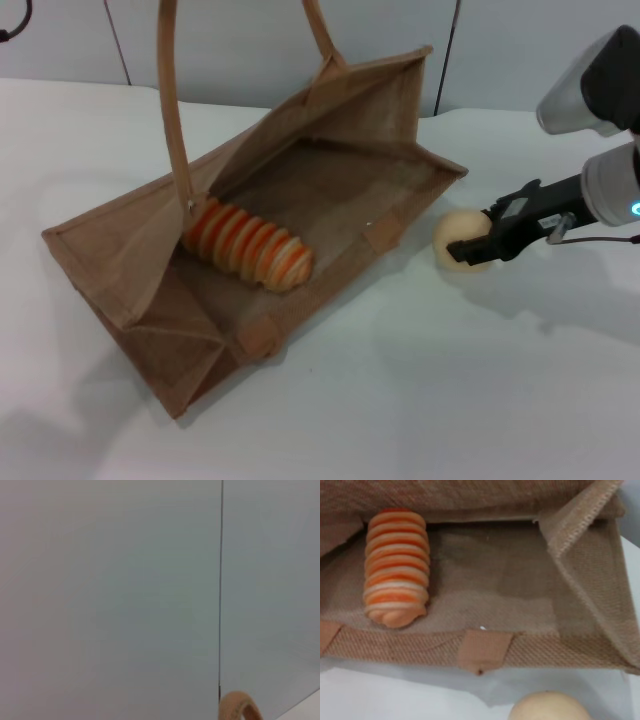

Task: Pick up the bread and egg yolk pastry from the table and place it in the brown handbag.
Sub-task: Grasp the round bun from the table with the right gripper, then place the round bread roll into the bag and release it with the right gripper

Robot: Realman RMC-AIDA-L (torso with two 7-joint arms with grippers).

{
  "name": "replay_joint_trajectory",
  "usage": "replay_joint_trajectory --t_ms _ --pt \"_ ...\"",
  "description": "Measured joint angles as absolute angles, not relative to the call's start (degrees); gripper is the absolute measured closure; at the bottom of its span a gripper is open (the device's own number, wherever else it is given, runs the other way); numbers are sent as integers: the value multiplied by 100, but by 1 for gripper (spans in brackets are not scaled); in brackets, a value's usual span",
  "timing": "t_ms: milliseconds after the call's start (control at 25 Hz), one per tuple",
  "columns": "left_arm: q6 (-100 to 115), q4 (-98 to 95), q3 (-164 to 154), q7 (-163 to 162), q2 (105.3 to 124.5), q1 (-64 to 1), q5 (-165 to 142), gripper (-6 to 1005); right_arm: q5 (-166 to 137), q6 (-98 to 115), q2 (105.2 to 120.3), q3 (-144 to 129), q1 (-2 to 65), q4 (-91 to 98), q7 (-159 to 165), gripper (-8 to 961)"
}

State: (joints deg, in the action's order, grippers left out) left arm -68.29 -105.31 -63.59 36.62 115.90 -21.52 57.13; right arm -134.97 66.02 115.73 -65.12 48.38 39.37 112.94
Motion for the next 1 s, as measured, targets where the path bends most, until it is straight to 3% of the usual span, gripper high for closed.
replay_joint_trajectory --t_ms 560,1000 --pt "-6783 -10319 -6377 3711 11594 -2330 5696 884 -12328 8319 11630 -6757 4279 5765 11776 374" --pt "-6830 -10346 -6804 3691 11619 -2725 5769 885 -12059 7146 11637 -6881 5160 4241 11071 386"
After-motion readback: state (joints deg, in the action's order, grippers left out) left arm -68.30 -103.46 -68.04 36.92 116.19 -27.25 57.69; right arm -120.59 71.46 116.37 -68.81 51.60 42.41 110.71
